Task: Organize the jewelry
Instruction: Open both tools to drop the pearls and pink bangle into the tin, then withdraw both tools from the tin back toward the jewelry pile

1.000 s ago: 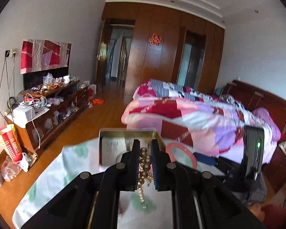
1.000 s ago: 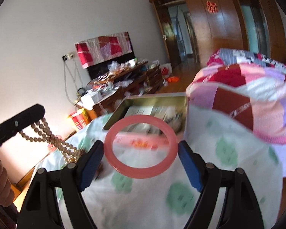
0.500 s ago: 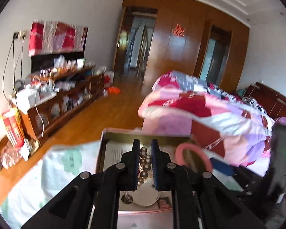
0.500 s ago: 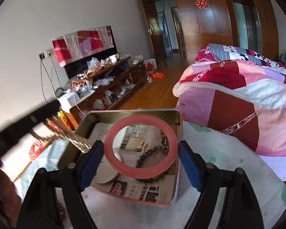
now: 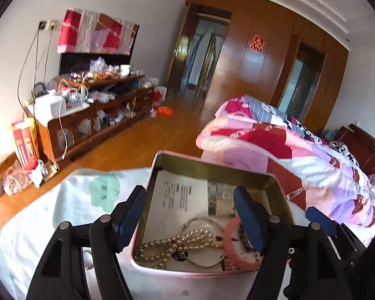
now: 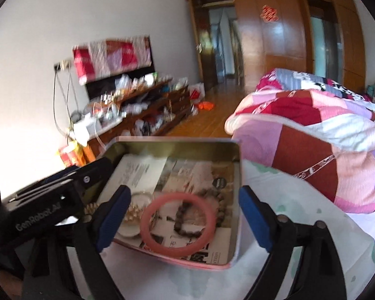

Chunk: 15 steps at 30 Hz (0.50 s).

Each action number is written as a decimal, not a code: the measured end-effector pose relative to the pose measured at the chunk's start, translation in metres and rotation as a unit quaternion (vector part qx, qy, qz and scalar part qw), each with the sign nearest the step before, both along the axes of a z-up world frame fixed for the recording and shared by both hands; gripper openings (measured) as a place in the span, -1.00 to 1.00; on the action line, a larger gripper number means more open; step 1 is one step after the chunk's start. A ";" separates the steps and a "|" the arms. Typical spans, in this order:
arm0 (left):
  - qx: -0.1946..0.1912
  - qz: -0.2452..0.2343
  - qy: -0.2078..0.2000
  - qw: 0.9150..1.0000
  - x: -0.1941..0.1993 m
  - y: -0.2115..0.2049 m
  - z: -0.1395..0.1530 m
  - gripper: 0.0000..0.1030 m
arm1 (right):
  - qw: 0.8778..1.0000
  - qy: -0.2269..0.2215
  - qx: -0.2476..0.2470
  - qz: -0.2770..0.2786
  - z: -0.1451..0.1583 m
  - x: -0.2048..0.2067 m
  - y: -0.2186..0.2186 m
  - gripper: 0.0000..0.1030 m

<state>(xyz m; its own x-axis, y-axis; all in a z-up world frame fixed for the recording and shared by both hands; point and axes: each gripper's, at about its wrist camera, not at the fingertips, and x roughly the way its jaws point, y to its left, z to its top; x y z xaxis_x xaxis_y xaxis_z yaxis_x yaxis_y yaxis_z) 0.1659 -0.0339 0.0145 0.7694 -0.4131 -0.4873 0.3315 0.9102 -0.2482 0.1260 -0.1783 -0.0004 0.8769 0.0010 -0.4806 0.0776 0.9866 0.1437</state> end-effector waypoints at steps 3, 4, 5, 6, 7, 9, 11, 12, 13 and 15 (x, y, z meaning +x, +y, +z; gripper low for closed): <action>0.032 0.027 -0.020 0.999 -0.010 -0.005 0.005 0.42 | 0.999 -0.025 -0.007 -0.024 0.006 -0.007 -0.002 0.91; 0.038 0.040 -0.023 0.998 -0.014 -0.004 0.005 0.42 | 0.999 -0.027 -0.011 -0.028 0.006 -0.008 -0.001 0.92; 0.041 0.050 -0.022 0.998 -0.019 -0.003 0.004 0.42 | 0.999 -0.028 -0.016 -0.033 0.006 -0.010 0.000 0.94; 0.042 0.059 -0.016 0.997 -0.023 -0.002 0.004 0.42 | 0.999 -0.028 -0.020 -0.037 0.005 -0.010 0.001 0.96; 0.041 0.063 -0.012 0.997 -0.024 -0.001 0.003 0.42 | 0.999 -0.028 -0.023 -0.039 0.005 -0.012 0.003 0.96; 0.038 0.063 -0.006 0.997 -0.032 0.001 0.002 0.42 | 0.999 -0.026 -0.024 -0.039 0.006 -0.016 0.004 0.96; 0.041 0.056 -0.003 0.998 -0.040 0.001 0.002 0.42 | 0.999 -0.022 -0.016 -0.042 0.004 -0.024 0.004 0.96; 0.043 0.054 -0.003 0.998 -0.043 0.000 0.002 0.42 | 0.999 -0.018 -0.014 -0.045 0.004 -0.029 0.004 0.98; 0.045 0.052 -0.003 0.998 -0.048 0.001 0.001 0.42 | 0.999 -0.014 -0.011 -0.049 0.003 -0.034 0.004 0.99; 0.047 0.050 0.001 0.998 -0.056 0.003 -0.001 0.42 | 0.998 -0.008 -0.010 -0.058 0.001 -0.045 0.004 1.00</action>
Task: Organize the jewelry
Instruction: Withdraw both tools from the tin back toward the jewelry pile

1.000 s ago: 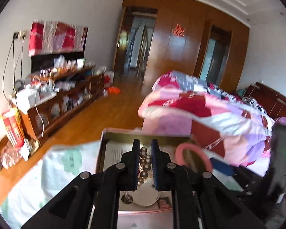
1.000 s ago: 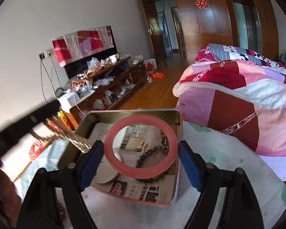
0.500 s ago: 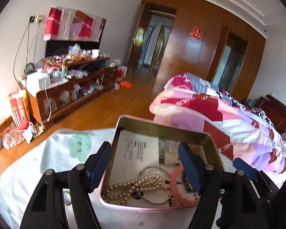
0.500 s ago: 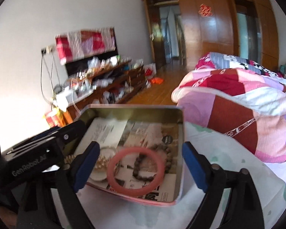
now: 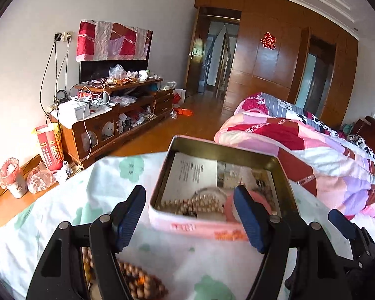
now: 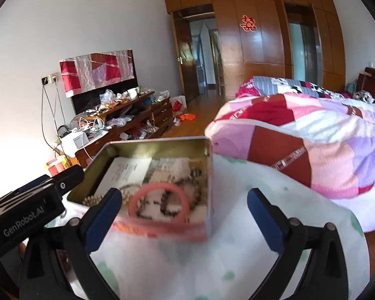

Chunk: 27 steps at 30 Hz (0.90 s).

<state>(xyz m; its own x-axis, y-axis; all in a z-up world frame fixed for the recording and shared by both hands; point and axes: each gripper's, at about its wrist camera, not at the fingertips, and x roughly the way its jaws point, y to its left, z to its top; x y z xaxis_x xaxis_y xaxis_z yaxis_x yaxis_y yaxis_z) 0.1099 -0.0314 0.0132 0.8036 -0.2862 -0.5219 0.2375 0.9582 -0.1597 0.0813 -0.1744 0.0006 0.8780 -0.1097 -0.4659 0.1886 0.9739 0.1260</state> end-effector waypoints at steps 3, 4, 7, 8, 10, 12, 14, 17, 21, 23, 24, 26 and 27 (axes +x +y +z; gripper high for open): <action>-0.004 -0.007 0.006 1.000 -0.011 0.003 -0.003 0.42 | 1.000 0.017 0.000 -0.010 -0.003 -0.011 0.002 1.00; -0.007 -0.008 0.006 1.000 -0.015 0.004 -0.003 0.42 | 1.000 0.022 0.000 -0.013 -0.004 -0.015 0.002 1.00; -0.010 -0.005 0.007 1.000 -0.025 0.007 -0.005 0.42 | 1.000 0.026 0.003 -0.017 -0.006 -0.028 0.003 1.00; -0.011 -0.003 0.007 1.000 -0.027 0.008 -0.006 0.42 | 1.000 0.026 0.002 -0.018 -0.006 -0.030 0.004 1.00; -0.008 0.002 0.005 1.000 -0.032 0.011 -0.006 0.42 | 0.999 0.026 -0.004 -0.017 -0.005 -0.035 0.007 1.00; -0.003 0.013 -0.001 1.000 -0.038 0.017 -0.005 0.42 | 1.000 0.027 -0.009 -0.014 -0.005 -0.039 0.010 1.00; -0.007 0.019 -0.001 1.000 -0.044 0.025 -0.007 0.42 | 0.999 0.027 -0.017 -0.013 -0.005 -0.041 0.013 1.00; -0.001 0.033 0.005 0.999 -0.048 0.036 -0.009 0.42 | 1.000 0.024 -0.017 -0.012 -0.005 -0.046 0.014 1.00; 0.014 0.051 0.008 0.999 -0.057 0.052 -0.013 0.42 | 1.000 0.024 0.017 -0.011 -0.008 -0.051 0.008 1.00; 0.033 0.059 0.009 0.998 -0.063 0.059 -0.016 0.42 | 0.999 0.028 0.040 -0.006 -0.010 -0.053 0.006 1.00; 0.042 0.061 0.010 0.997 -0.067 0.061 -0.018 0.42 | 0.998 0.030 0.047 -0.002 -0.011 -0.055 0.008 1.00; 0.055 0.063 0.014 0.996 -0.073 0.069 -0.022 0.42 | 0.998 0.031 0.055 0.006 -0.012 -0.057 0.013 1.00; 0.050 0.064 0.023 0.996 -0.075 0.075 -0.022 0.42 | 0.998 0.032 0.055 0.010 -0.012 -0.058 0.017 1.00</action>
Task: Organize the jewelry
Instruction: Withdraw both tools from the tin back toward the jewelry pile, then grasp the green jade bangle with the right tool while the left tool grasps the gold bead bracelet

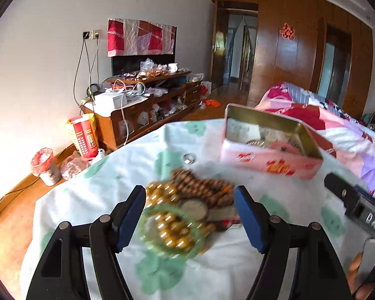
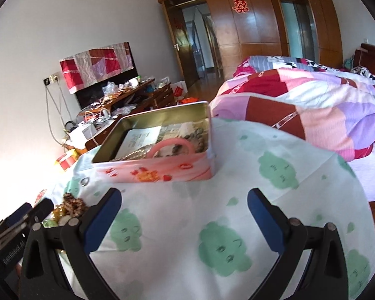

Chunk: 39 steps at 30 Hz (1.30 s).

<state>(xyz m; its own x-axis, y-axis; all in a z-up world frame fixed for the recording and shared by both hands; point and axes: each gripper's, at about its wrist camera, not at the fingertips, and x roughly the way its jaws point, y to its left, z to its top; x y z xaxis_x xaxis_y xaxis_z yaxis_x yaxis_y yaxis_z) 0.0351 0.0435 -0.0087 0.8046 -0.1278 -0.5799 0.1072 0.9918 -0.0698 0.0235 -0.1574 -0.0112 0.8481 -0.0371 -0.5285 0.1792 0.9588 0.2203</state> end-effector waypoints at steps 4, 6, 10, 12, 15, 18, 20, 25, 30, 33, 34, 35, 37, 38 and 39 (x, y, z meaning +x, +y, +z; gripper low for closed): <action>-0.008 0.011 0.006 1.000 -0.007 0.020 0.002 0.42 | 1.000 -0.005 -0.005 0.018 0.001 -0.004 0.012 1.00; 0.015 0.020 0.007 1.000 -0.010 0.025 0.001 0.42 | 1.000 -0.005 -0.005 0.029 0.002 -0.005 0.017 1.00; 0.052 0.038 0.007 0.998 -0.017 0.043 -0.002 0.42 | 0.998 -0.001 -0.001 0.062 0.000 -0.006 0.029 0.83; 0.053 0.043 0.009 0.998 -0.017 0.051 -0.003 0.42 | 0.997 0.005 -0.002 0.082 -0.001 -0.006 0.037 0.70; 0.037 0.054 0.020 0.998 -0.016 0.066 -0.006 0.42 | 0.993 0.017 0.003 0.115 -0.004 -0.004 0.050 0.51; 0.021 0.079 0.033 0.996 -0.014 0.078 -0.008 0.42 | 0.987 0.030 0.024 0.157 -0.007 -0.001 0.067 0.41; 0.010 0.093 0.036 0.995 -0.014 0.085 -0.009 0.42 | 0.980 0.039 0.038 0.192 -0.009 0.003 0.082 0.28; 0.004 0.098 0.029 0.995 -0.021 0.090 -0.009 0.42 | 0.964 0.065 0.030 0.256 -0.014 0.024 0.127 0.04; -0.003 0.100 0.036 0.994 -0.022 0.095 -0.010 0.42 | 0.952 0.100 0.011 0.290 -0.025 0.043 0.157 -0.42; -0.003 0.100 0.042 0.994 -0.020 0.095 -0.011 0.42 | 0.945 0.106 0.002 0.308 -0.028 0.042 0.163 -0.67; -0.002 0.099 0.042 0.994 -0.020 0.094 -0.011 0.42 | 0.945 0.104 0.004 0.310 -0.028 0.040 0.161 -0.68; -0.001 0.098 0.041 0.994 -0.021 0.093 -0.011 0.42 | 0.946 0.098 0.007 0.310 -0.028 0.038 0.158 -0.68; 0.002 0.096 0.040 0.995 -0.021 0.092 -0.010 0.42 | 0.945 0.086 0.014 0.315 -0.024 0.031 0.152 -0.68; 0.003 0.094 0.040 0.995 -0.021 0.092 -0.010 0.42 | 0.944 0.077 0.021 0.320 -0.021 0.026 0.147 -0.68; 0.005 0.093 0.040 0.995 -0.021 0.091 -0.010 0.42 | 0.943 0.072 0.024 0.323 -0.017 0.024 0.147 -0.68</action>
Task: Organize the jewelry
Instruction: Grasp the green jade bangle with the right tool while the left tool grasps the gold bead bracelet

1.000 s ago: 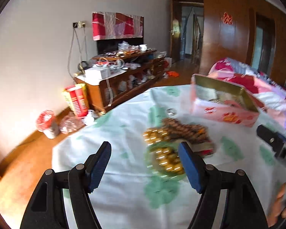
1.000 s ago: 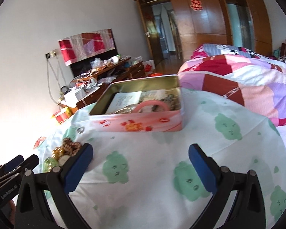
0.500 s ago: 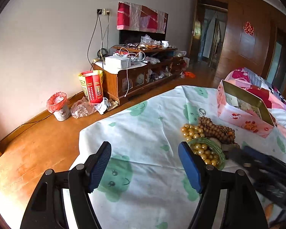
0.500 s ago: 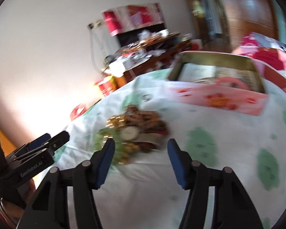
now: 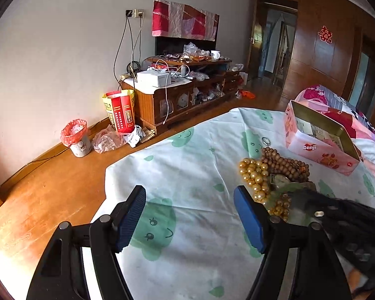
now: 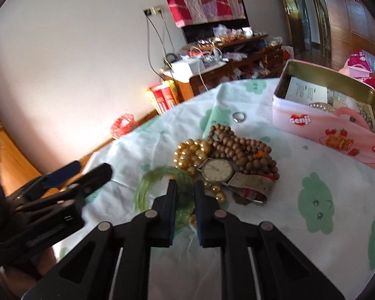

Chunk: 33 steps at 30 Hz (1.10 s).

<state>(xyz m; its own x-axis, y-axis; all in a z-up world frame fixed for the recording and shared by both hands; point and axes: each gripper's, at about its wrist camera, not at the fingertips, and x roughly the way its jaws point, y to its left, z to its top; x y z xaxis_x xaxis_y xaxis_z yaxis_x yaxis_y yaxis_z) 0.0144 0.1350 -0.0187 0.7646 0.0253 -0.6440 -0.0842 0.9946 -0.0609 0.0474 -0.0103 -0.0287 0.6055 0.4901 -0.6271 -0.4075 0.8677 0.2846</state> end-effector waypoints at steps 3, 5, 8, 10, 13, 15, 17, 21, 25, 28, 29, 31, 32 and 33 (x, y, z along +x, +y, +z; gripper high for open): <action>0.006 -0.008 0.002 1.000 0.001 -0.003 0.000 0.42 | 1.000 -0.020 0.018 -0.010 0.009 -0.013 -0.013 -0.68; 0.010 -0.017 0.003 1.000 0.002 -0.007 0.000 0.42 | 0.999 -0.028 0.035 -0.025 0.013 -0.014 -0.026 -0.68; 0.023 -0.040 -0.003 0.999 0.001 -0.016 0.002 0.42 | 0.996 -0.036 0.052 -0.064 0.018 -0.013 -0.053 -0.68; 0.029 -0.061 -0.007 0.998 0.000 -0.025 0.003 0.42 | 0.993 -0.031 0.058 -0.099 0.017 -0.009 -0.074 -0.68; 0.032 -0.089 -0.012 0.995 0.000 -0.037 0.005 0.42 | 0.987 -0.016 0.069 -0.141 0.010 -0.003 -0.097 -0.68; 0.033 -0.102 -0.007 0.994 0.002 -0.044 0.004 0.42 | 0.985 -0.010 0.070 -0.156 0.009 -0.001 -0.104 -0.68; 0.027 -0.111 0.017 0.993 0.010 -0.049 -0.001 0.42 | 0.984 -0.008 0.067 -0.164 0.008 0.000 -0.104 -0.68; -0.002 -0.107 0.049 0.993 0.028 -0.052 -0.009 0.42 | 0.986 -0.008 0.066 -0.156 0.009 -0.002 -0.104 -0.68; -0.019 -0.117 0.089 0.989 0.047 -0.062 -0.023 0.37 | 0.987 -0.009 0.065 -0.148 0.008 -0.009 -0.105 -0.68; -0.025 -0.123 0.109 0.986 0.053 -0.065 -0.028 -0.07 | 0.987 -0.006 0.066 -0.149 0.007 -0.008 -0.107 -0.68; -0.035 -0.127 0.108 0.985 0.053 -0.063 -0.027 -0.20 | 0.986 -0.006 0.066 -0.150 0.006 -0.008 -0.108 -0.68; -0.048 -0.122 0.106 0.986 0.052 -0.058 -0.027 -0.33 | 0.986 -0.007 0.066 -0.151 0.006 -0.009 -0.108 -0.68; -0.056 -0.121 0.105 0.985 0.052 -0.055 -0.027 -0.53 | 0.986 -0.007 0.066 -0.152 0.006 -0.009 -0.109 -0.68; -0.066 -0.121 0.105 0.985 0.052 -0.053 -0.027 -0.60 | 0.986 -0.006 0.065 -0.151 0.005 -0.008 -0.108 -0.68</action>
<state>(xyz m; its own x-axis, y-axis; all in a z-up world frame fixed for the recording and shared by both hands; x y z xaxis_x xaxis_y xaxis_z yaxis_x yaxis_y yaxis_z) 0.0665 0.0822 -0.0462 0.5870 -0.2367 -0.7742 0.1302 0.9715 -0.1983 0.0390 -0.1187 -0.0234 0.7433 0.3618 -0.5626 -0.1392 0.9064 0.3988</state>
